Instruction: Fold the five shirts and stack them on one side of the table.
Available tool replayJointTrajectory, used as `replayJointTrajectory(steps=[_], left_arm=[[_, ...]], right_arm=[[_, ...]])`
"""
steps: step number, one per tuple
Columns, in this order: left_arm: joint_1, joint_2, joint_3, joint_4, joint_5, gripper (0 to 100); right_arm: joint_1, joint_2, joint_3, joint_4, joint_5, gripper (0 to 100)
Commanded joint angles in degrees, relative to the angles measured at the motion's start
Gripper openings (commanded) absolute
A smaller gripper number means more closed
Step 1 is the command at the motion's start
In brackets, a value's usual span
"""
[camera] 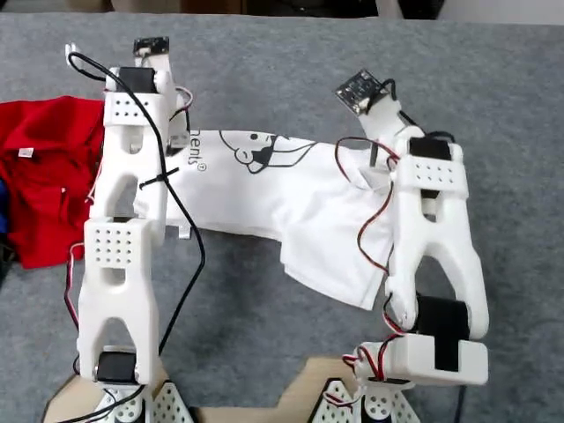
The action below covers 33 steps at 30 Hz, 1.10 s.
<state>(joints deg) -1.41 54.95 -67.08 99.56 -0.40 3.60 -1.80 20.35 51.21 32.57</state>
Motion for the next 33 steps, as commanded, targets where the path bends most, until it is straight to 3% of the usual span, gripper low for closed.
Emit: replayJointTrajectory(steps=[1, 5, 7, 10, 16, 24, 33], left_arm=[[0.4, 0.7, -3.3, 0.8, -0.4, 2], [0.4, 2.7, -4.9, 0.4, -0.4, 2], [-0.3, 4.0, -6.6, 0.4, -0.4, 2], [-1.3, 6.5, -9.7, 0.4, -0.4, 2], [-2.0, 12.7, -12.4, 1.2, 0.4, 2], [-2.5, 13.5, -12.4, 0.9, 1.4, 2], [-5.2, 17.6, -14.4, -3.1, 1.3, 2]], right_arm=[[0.8, -2.0, 0.0, -5.6, -0.4, 8.7], [1.0, -0.9, 0.0, -8.1, -0.4, 31.7], [1.3, -1.6, 0.0, -7.0, -0.4, 37.5], [0.9, -3.6, 0.3, -3.9, 0.2, 32.2], [-1.5, -0.3, 1.2, -2.5, -1.0, 0.0], [3.6, 13.2, -1.8, -7.8, -1.3, 3.4], [8.0, 26.3, -19.6, 4.1, 1.1, 3.4]])
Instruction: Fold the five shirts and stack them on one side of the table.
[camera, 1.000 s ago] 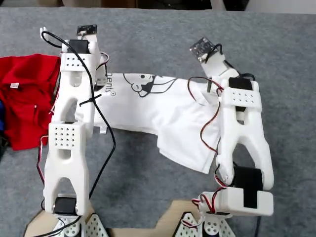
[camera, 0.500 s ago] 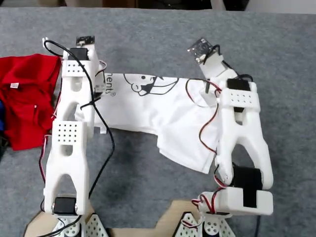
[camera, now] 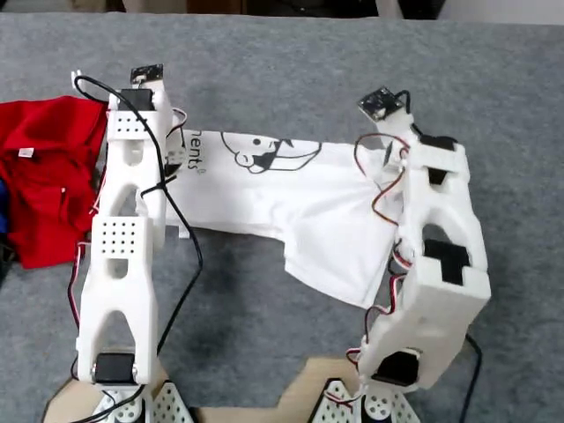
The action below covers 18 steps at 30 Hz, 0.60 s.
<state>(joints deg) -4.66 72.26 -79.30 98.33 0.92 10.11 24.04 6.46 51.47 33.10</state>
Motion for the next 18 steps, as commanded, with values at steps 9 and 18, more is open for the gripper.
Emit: replayJointTrajectory(steps=[9, 18], left_arm=[[-0.3, -0.7, -16.4, 2.6, 0.0, 2], [0.4, -17.9, 2.2, 2.7, -2.7, 2]], right_arm=[[-1.4, -12.6, -1.5, 7.7, 4.7, 3.7], [-2.9, -32.7, 6.5, 13.4, 8.8, 3.7]])
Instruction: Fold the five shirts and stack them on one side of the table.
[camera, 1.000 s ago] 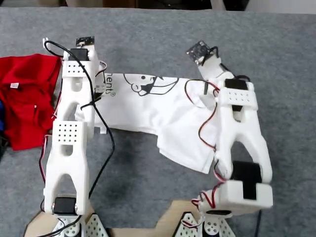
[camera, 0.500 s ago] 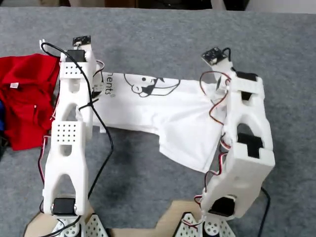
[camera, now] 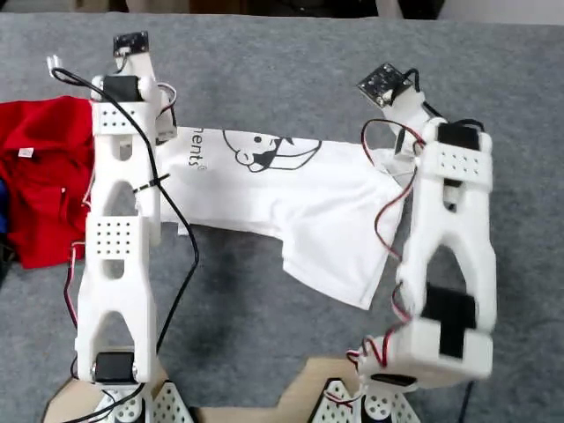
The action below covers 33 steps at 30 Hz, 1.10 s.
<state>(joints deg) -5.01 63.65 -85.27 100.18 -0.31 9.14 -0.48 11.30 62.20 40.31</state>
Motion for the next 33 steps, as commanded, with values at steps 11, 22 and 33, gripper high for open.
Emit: replayJointTrajectory(steps=[11, 22, 33], left_arm=[[4.7, -37.3, 71.1, -21.3, -2.4, 2], [-0.1, -39.3, 88.6, -32.1, -2.8, 2], [0.1, -39.9, 84.3, -29.3, -2.8, 2]], right_arm=[[-6.5, -25.4, 29.9, -0.9, 3.5, 3.7], [-3.6, -23.8, 40.7, -8.8, 10.5, 3.4], [2.1, -18.3, 36.7, -3.0, 13.8, 3.3]])
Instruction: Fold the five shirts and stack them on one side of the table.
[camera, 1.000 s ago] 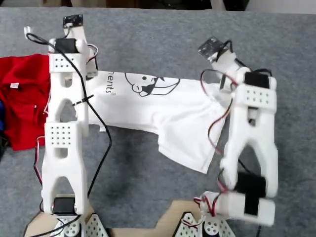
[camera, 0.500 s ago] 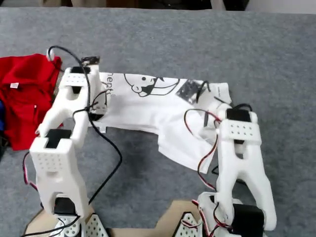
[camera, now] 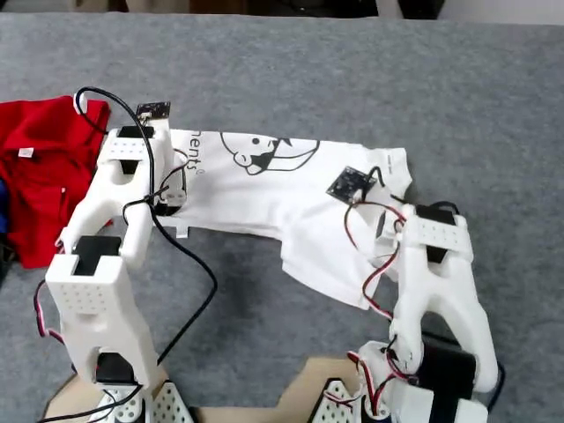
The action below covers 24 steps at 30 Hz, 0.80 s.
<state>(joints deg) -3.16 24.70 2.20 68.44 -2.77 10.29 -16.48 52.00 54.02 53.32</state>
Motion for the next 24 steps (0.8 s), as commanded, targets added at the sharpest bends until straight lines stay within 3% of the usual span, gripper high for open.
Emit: replayJointTrajectory(steps=[1, 8, 14, 20, 24], left_arm=[[-1.6, -0.9, -5.1, 4.2, -0.2, 2], [-1.4, -1.0, -18.2, 15.2, -1.4, 2], [2.7, -8.4, -21.5, 20.8, -3.3, 5], [4.0, -30.7, -9.1, 19.3, -4.0, 19], [-2.5, -42.9, 9.7, 9.1, -4.1, 19]], right_arm=[[0.8, -4.7, -5.1, 7.7, 0.8, 3.4], [0.0, -26.6, -8.3, 23.1, 5.0, 3.9], [-5.8, -34.6, -4.4, 28.5, 4.8, 16.0], [-16.0, -35.5, -3.2, 31.3, 0.4, 20.9], [-23.9, -35.5, -0.6, 29.0, -5.0, 21.0]])
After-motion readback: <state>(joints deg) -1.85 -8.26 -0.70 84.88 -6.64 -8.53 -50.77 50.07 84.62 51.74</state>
